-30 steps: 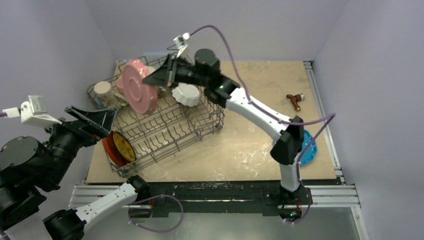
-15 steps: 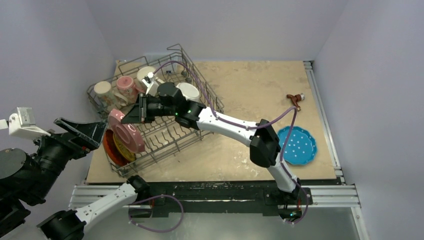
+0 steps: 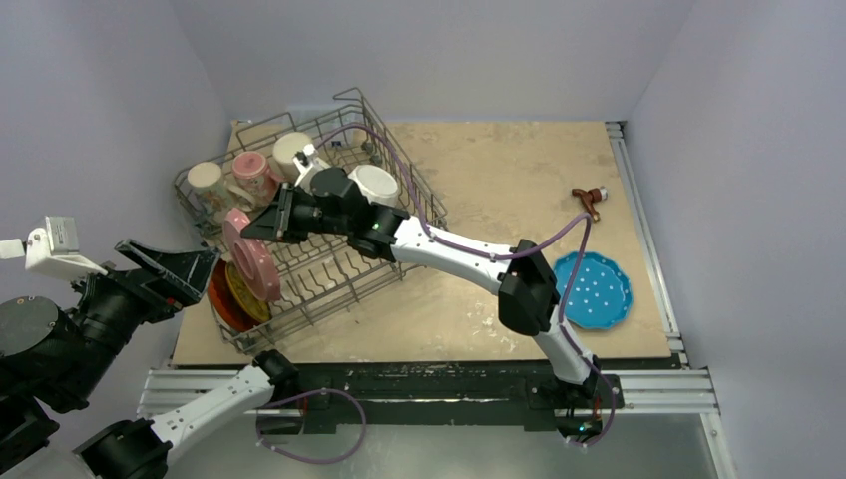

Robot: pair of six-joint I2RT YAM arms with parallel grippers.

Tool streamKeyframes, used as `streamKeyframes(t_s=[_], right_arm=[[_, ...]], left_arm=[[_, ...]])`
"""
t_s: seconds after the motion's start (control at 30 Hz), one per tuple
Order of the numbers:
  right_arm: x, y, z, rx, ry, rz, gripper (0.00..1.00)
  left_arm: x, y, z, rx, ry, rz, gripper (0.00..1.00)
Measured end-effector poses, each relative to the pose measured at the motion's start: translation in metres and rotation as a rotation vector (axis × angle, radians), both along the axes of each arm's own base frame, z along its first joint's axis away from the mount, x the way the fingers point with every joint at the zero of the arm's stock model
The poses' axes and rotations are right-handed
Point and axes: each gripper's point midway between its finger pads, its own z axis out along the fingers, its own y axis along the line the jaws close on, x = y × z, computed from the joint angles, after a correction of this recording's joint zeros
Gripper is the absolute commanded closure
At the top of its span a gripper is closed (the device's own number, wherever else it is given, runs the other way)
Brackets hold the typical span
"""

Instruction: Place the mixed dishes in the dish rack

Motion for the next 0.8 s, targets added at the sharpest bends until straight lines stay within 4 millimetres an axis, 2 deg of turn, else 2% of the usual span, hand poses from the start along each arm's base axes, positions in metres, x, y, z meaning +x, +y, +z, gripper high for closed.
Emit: streamKeyframes(t_s=[0.2,0.5,0.8], right_arm=[[0.005,0.0,-0.015,-0.048,0.05,-0.068,1.0],[-0.003,0.0,-0.04,-0.152,0.056,-0.131,1.0],[-0.011,-0.005,-0.034,-0.246,-0.009,-0.201,1.0]], left_arm=[[-0.001,-0.002,0.0,-0.002,0.002,-0.01,0.15],[-0.002,-0.005,-0.001,-0.012,0.006,-0.024,0.15],[-0.003,-0.005,-0.002,-0.038,0.016,-0.019,0.15]])
